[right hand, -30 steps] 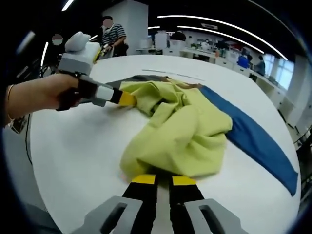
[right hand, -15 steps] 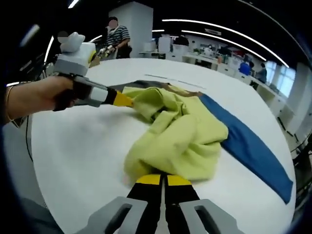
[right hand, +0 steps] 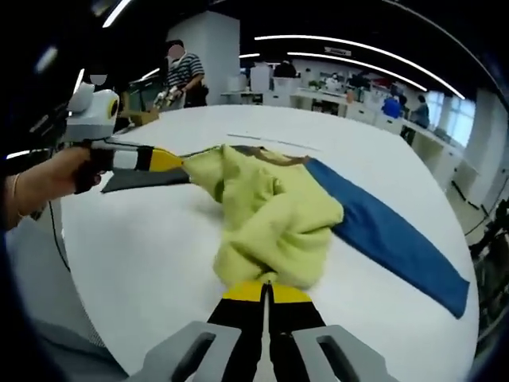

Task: Fold the garment on the visible template until the final outline fits inside the template.

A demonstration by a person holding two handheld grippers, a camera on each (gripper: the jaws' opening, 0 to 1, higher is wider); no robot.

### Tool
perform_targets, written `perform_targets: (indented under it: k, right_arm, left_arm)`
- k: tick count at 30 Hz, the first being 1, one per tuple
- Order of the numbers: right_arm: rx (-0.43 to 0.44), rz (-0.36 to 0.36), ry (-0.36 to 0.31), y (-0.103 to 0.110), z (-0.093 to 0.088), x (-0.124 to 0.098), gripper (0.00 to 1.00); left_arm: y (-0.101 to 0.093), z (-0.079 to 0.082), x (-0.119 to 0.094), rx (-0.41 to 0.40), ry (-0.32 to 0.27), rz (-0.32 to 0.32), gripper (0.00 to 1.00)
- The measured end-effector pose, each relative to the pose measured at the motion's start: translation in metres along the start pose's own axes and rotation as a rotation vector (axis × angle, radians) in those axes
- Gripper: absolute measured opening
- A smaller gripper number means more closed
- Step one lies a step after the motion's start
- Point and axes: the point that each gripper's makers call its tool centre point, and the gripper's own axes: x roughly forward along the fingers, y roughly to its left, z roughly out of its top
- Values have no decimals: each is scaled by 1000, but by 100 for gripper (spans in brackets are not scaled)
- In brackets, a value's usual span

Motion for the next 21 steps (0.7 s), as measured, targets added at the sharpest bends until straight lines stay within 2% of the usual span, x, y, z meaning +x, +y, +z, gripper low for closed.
perform_targets:
  k: [6,12,21]
  right_arm:
    - [-1,-17,-4,-5,-6,-17,0]
    - [0,-33,-2,-8,-12,-27,0]
    - [26,-42,7,-17,-20,-43,0]
  left_arm:
    - [0,7,-25,-11,-45,11,0]
    - [-3,4,-44,5,-45,12,0]
    - [-22,-6,-70,26,-33,-14,0]
